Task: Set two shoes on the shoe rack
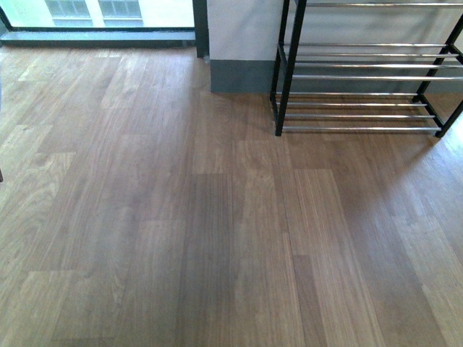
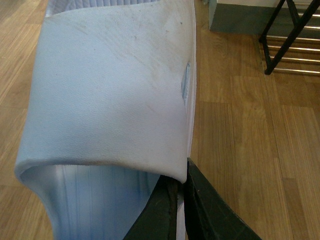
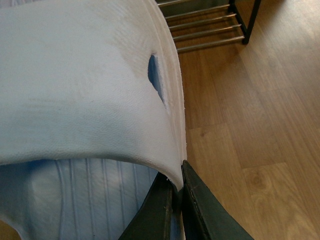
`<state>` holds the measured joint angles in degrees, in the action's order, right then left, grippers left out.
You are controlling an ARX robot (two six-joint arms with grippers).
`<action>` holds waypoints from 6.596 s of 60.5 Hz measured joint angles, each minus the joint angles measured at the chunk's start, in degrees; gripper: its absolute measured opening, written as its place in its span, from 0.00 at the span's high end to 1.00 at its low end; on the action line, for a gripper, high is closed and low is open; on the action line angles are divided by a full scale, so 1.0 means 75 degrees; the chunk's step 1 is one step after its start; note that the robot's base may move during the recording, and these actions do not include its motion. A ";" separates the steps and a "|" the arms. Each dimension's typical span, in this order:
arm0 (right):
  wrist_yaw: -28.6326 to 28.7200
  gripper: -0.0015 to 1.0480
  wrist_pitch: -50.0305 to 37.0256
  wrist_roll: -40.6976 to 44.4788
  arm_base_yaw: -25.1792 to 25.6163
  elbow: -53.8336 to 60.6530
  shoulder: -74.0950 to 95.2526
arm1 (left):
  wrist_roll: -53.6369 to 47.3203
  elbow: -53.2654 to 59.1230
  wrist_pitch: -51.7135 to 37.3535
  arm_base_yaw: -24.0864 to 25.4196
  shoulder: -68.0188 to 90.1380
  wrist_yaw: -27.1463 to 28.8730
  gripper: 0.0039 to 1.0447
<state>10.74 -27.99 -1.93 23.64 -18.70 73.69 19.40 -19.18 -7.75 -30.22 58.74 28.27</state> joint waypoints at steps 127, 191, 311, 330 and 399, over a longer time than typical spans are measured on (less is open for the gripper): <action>0.0003 0.98 0.0006 0.0000 0.0000 0.0012 0.0009 | 0.0000 0.0003 0.0003 -0.0009 -0.0017 0.0006 0.99; 0.0003 0.98 0.0006 0.0000 0.0000 0.0020 0.0012 | 0.0000 0.0009 0.0006 0.0000 -0.0006 0.0006 0.99; -0.1320 0.98 0.2162 0.0944 -0.1880 -0.8507 0.8542 | 0.0003 0.0006 0.0006 0.0000 -0.0006 0.0006 0.99; -0.2212 0.98 0.2591 0.0796 -0.1693 -0.9533 0.9518 | 0.0003 0.0006 0.0006 0.0000 -0.0006 0.0006 0.99; -0.0565 0.09 0.0638 0.0431 -0.1615 -0.6009 0.6301 | 0.0003 0.0006 0.0006 0.0000 -0.0006 0.0006 0.99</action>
<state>6.50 -23.20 1.30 11.53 -63.77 120.95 19.42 -19.14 -7.70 -30.22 58.70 28.32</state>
